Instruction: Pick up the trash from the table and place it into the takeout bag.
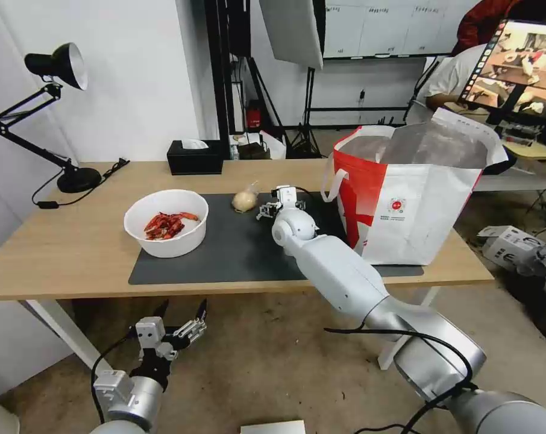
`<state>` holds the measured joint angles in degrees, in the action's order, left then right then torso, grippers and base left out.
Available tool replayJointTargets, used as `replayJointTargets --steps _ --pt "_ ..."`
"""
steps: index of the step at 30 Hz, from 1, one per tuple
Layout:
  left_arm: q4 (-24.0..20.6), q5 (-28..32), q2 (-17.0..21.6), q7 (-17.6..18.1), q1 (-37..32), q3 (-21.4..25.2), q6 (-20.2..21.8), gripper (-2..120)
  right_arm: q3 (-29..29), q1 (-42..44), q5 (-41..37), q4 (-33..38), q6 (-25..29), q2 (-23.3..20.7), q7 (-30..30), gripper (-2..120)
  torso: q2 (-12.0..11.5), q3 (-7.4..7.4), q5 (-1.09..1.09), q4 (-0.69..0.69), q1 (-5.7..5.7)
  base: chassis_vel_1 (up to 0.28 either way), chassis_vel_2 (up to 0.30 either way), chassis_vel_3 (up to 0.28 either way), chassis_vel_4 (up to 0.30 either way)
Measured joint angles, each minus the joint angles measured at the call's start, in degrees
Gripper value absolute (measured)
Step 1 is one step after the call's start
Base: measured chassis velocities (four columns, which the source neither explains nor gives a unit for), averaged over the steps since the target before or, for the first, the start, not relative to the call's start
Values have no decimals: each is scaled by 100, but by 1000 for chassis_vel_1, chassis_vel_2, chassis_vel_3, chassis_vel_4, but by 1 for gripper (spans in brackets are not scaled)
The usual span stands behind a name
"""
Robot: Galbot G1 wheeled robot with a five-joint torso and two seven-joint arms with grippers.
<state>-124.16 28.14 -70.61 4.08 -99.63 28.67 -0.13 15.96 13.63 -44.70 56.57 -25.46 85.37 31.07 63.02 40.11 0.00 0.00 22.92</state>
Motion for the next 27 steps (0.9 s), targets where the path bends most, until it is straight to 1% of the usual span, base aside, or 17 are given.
replayJointTargets --steps 5,7,8,9,10,12,13,15,16,17,18,19,20,23,24,27 --pt "0 -15 -14 -2 1 -13 -6 100 -41 -16 -59 -39 9 19 -6 100 0 0 0 0 0 0 0 0 0" --pt "-12 -24 -20 -2 -8 -13 -9 100 -62 -16 -116 -55 9 33 2 92 0 0 0 0 0 0 0 0 0" --pt "-16 -26 -22 -1 -12 -12 -9 100 -69 -15 -124 -57 9 37 7 91 0 0 0 0 0 0 0 0 0" --pt "-23 -28 -23 -2 -16 -10 -11 100 -79 -12 -131 -60 9 40 14 86 0 0 0 0 0 0 0 0 0" --pt "-23 -28 -23 -2 -16 -10 -11 100 -79 -12 -131 -60 9 40 14 86 0 0 0 0 0 0 0 0 0" --pt "-38 -32 -26 -2 -32 0 -13 100 -98 15 -154 -67 9 47 34 75 0 0 0 0 0 0 0 0 0" --pt "-38 -32 -26 -2 -32 0 -13 100 -98 15 -154 -67 9 47 34 75 0 0 0 0 0 0 0 0 0" --pt "-50 -33 -27 -2 -49 8 -18 100 -108 47 -236 -53 8 53 66 63 0 0 0 0 0 0 0 0 0" --pt "-50 -33 -27 -2 -49 8 -18 100 -108 47 -236 -53 8 53 66 63 0 0 0 0 0 0 0 0 0" --pt "-55 -33 -30 -2 -54 9 -19 100 -110 59 -255 -47 7 55 80 60 0 0 0 0 0 0 0 0 0" --pt "-61 -33 -34 -1 -61 10 -22 100 -111 81 -279 -30 4 63 103 53 0 0 0 0 0 0 0 0 0" --pt "-62 -33 -38 -2 -67 10 -26 100 -117 104 -292 -9 3 71 123 48 0 0 0 0 0 0 0 0 0" --pt "-62 -33 -38 -2 -67 10 -26 100 -117 104 -292 -9 3 71 123 48 0 0 0 0 0 0 0 0 0" --pt "-63 -33 -39 1 -68 12 -37 100 -123 149 -304 51 17 80 143 34 0 -1 0 0 0 0 0 0 0" --pt "-63 -33 -39 1 -68 12 -37 100 -123 149 -304 51 17 80 143 34 0 -1 0 0 0 0 0 0 0" --pt "-65 -33 -32 4 -66 14 -41 100 -118 244 -326 273 208 19 143 18 0 0 0 1 0 0 0 0 0"
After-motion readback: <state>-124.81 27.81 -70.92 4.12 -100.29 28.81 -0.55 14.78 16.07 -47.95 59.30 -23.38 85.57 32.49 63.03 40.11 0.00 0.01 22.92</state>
